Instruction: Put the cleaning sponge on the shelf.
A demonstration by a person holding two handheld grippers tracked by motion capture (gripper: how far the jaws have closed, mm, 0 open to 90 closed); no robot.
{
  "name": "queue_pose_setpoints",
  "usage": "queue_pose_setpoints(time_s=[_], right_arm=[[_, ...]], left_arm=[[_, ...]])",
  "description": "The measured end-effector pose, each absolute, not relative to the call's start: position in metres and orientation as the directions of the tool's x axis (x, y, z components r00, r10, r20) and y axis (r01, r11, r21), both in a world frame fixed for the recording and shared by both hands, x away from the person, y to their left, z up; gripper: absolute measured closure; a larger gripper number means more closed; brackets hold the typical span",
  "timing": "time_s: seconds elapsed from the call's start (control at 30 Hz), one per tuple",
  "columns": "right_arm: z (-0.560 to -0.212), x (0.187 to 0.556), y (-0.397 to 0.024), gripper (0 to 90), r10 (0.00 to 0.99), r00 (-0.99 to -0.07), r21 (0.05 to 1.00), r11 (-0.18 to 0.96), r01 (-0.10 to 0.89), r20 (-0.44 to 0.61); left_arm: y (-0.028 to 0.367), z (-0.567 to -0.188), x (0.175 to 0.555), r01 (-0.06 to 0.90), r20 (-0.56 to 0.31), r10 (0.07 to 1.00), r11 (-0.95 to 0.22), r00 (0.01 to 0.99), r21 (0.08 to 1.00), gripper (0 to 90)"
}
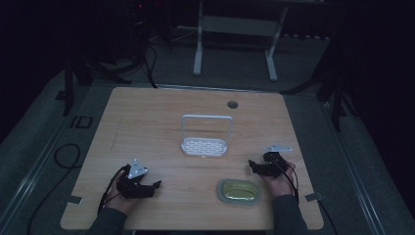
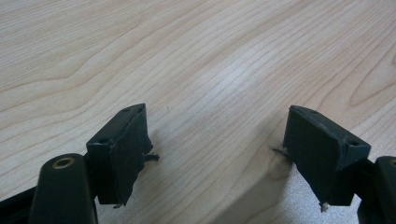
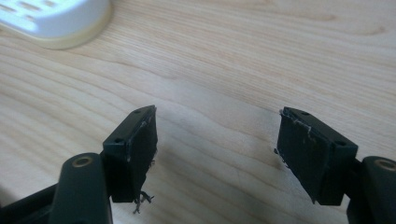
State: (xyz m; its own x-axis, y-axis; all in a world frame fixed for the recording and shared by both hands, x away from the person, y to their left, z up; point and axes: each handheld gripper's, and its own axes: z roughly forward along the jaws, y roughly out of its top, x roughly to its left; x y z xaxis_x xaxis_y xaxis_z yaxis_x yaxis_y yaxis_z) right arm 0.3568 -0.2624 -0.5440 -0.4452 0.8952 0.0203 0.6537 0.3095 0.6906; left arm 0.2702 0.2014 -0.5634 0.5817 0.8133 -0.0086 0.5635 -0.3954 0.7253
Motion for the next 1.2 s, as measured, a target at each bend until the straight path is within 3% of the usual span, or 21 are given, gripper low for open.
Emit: queue_pose_setpoints(time_s=[0.7, 1.03, 1.2], right_arm=[[-0.513, 0.336, -0.265, 36.9, 0.833, -0.551, 0.648, 0.445, 0.618, -0.047], [-0.497, 0.328, -0.266, 50.6, 0.787, -0.612, 0.62, 0.518, 0.59, -0.075], [-0.491, 0.326, -0.267, 53.4, 0.774, -0.628, 0.611, 0.538, 0.581, -0.084]], left_arm=[[0.201, -0.563, 0.27, 0.564, -0.009, 0.814, -0.395, 0.581, 0.725, 22.1], [0.201, -0.563, 0.27, 0.565, -0.009, 0.814, -0.395, 0.58, 0.725, 21.9], [0.201, -0.563, 0.27, 0.565, -0.009, 0.814, -0.394, 0.58, 0.725, 21.9]])
